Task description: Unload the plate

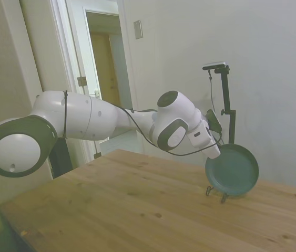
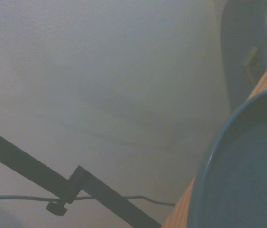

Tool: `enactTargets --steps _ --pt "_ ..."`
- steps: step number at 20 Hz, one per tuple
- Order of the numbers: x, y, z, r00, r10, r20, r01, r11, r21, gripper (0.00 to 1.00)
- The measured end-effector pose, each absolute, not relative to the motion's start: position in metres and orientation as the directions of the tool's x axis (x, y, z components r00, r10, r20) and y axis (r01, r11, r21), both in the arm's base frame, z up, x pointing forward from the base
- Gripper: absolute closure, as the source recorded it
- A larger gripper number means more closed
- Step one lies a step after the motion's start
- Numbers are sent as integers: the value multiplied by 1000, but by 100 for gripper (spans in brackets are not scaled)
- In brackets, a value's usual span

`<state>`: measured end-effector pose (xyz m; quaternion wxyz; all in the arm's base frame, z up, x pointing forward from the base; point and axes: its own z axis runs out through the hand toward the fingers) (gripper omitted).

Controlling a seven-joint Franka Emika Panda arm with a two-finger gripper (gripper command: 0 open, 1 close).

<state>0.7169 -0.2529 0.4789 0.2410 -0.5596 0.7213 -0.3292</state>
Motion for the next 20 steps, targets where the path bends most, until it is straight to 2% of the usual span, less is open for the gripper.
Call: enactTargets --steps 5,8,16,20 --pt "718 -250 480 -254 -967 17 -646 156 -747 100" --pt "718 -246 491 -248 -969 12 -635 153 -757 100" --pt "708 -233 540 -233 -972 -8 -587 147 -796 100" --pt "695 -214 578 -199 -980 -28 -578 141 -804 100"
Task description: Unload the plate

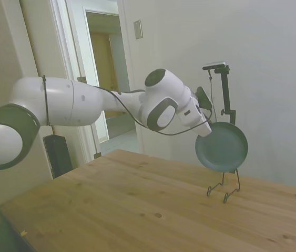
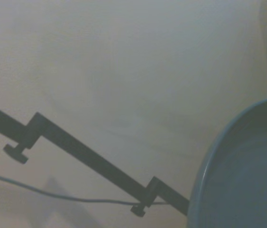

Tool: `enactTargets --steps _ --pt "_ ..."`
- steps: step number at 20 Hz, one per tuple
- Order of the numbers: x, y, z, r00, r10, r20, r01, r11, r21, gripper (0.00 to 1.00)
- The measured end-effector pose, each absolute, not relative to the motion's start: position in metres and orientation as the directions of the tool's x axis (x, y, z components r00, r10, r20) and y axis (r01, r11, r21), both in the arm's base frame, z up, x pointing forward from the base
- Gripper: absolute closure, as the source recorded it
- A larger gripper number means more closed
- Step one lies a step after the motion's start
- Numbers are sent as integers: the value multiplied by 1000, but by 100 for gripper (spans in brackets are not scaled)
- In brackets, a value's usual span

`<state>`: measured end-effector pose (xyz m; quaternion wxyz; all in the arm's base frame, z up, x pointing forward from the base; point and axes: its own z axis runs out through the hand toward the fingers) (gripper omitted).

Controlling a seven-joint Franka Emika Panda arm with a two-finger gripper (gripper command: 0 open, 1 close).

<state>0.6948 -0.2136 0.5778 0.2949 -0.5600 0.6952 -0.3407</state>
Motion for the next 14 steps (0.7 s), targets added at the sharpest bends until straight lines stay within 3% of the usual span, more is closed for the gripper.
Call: enactTargets --steps 3,6,14 --pt "680 -192 595 -147 -989 -30 -616 115 -779 100" --pt "666 -168 590 -72 -997 -14 -686 59 -726 100" --pt "644 -113 507 149 -988 48 -880 -155 -448 100"
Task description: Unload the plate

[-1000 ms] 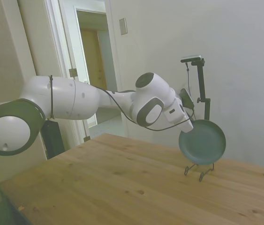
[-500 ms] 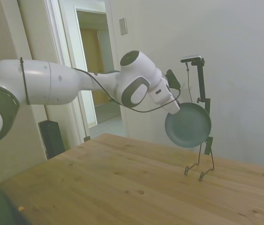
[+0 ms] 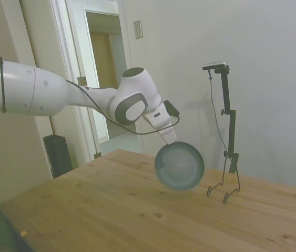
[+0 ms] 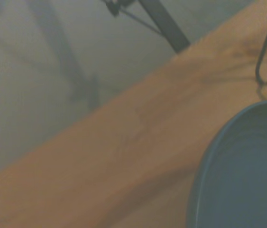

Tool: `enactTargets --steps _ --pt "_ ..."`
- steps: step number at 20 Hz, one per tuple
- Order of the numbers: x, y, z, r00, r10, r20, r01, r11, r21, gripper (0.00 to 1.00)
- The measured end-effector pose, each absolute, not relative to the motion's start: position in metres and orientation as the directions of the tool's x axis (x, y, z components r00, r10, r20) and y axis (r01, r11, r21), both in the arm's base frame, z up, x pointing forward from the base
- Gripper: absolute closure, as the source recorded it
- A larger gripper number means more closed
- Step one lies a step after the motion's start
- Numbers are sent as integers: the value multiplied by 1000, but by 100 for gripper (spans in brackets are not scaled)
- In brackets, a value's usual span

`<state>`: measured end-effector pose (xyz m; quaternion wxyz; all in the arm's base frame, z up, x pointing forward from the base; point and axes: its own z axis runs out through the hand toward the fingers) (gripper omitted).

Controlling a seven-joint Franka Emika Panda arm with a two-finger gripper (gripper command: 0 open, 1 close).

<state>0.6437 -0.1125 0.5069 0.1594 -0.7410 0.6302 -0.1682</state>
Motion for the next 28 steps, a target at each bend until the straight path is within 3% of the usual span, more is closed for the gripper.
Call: enactTargets --steps 7,14,15,18,28 --pt "627 -98 453 289 -955 58 -934 -295 -203 100" --pt "633 -107 393 315 -948 51 -945 -318 -80 100" --pt "634 -109 384 314 -948 50 -946 -317 -67 0" --pt "636 -112 377 319 -946 50 -945 -321 -58 0" --pt "640 -111 386 323 -945 60 -942 -327 -74 0"
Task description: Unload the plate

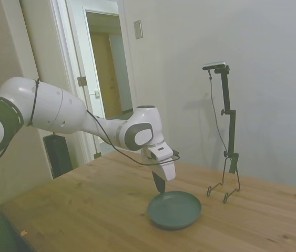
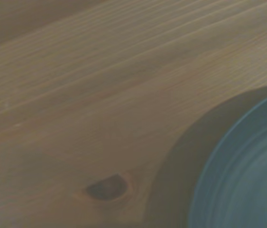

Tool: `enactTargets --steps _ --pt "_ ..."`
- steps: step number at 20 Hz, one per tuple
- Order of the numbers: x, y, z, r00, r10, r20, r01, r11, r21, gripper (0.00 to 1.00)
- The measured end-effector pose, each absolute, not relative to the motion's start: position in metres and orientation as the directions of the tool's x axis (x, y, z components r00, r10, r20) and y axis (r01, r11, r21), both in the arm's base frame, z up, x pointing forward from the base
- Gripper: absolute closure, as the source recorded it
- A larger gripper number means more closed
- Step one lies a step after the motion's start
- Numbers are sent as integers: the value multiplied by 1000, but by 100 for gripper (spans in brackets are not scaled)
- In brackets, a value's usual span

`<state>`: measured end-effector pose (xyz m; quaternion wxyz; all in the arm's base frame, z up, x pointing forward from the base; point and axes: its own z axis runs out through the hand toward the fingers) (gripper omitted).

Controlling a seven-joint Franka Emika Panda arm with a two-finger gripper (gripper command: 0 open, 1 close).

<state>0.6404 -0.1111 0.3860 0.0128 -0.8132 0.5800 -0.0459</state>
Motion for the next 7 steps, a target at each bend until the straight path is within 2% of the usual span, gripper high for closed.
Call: enactTargets --steps 4,7 --pt "646 -115 406 318 -946 66 -941 -324 -103 0" --pt "645 -124 447 309 -950 48 -940 -313 -133 0"
